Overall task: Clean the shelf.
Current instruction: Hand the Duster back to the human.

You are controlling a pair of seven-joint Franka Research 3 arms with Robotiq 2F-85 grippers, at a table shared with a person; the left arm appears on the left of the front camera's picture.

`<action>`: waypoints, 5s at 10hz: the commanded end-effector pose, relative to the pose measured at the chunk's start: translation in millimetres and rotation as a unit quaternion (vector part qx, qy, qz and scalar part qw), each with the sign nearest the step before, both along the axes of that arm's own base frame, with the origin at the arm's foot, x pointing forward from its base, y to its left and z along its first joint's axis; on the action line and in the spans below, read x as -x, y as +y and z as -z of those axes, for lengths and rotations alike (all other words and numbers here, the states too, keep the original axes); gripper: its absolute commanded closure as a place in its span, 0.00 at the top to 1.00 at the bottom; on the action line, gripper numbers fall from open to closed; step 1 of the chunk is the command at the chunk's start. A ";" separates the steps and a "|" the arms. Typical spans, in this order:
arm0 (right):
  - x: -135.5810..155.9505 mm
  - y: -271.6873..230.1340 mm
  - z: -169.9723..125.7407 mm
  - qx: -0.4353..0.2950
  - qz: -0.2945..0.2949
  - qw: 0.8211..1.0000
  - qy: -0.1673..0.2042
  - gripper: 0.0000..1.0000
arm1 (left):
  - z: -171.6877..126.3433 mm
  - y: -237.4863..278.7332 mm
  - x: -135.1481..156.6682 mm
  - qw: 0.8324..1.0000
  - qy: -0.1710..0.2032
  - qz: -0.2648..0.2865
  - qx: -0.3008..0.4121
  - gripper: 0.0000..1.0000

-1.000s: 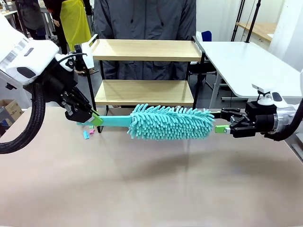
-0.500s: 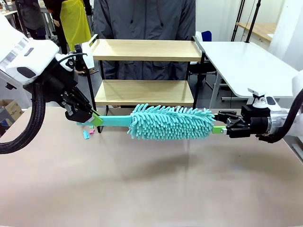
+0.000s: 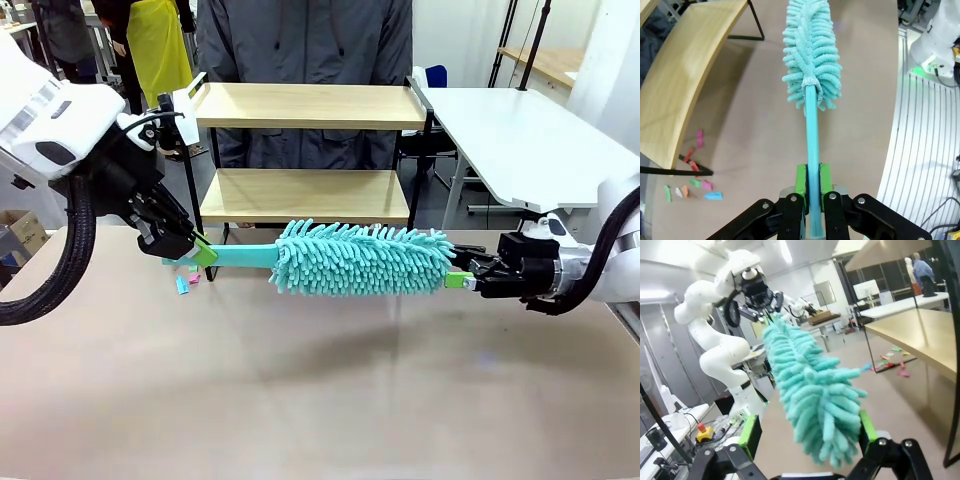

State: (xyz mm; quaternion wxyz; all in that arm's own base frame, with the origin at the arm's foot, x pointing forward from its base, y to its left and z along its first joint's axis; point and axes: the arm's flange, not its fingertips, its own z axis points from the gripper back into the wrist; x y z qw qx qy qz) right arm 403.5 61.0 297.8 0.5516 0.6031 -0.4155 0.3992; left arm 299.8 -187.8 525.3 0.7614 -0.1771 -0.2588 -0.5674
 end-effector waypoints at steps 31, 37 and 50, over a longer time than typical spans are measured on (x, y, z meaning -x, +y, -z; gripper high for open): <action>-1.9 37.9 -1.7 0.018 -0.029 0.995 -0.092 0.00 | 2.6 157.3 -15.9 0.996 0.003 -0.024 0.085 1.00; -2.3 34.3 -34.3 0.019 -0.015 0.994 -0.107 0.17 | 8.7 206.5 -26.9 0.994 -0.005 -0.025 0.103 1.00; 8.9 -139.8 -258.6 0.152 0.603 0.767 -0.160 0.17 | 8.7 206.5 -26.9 0.994 -0.005 -0.025 0.103 1.00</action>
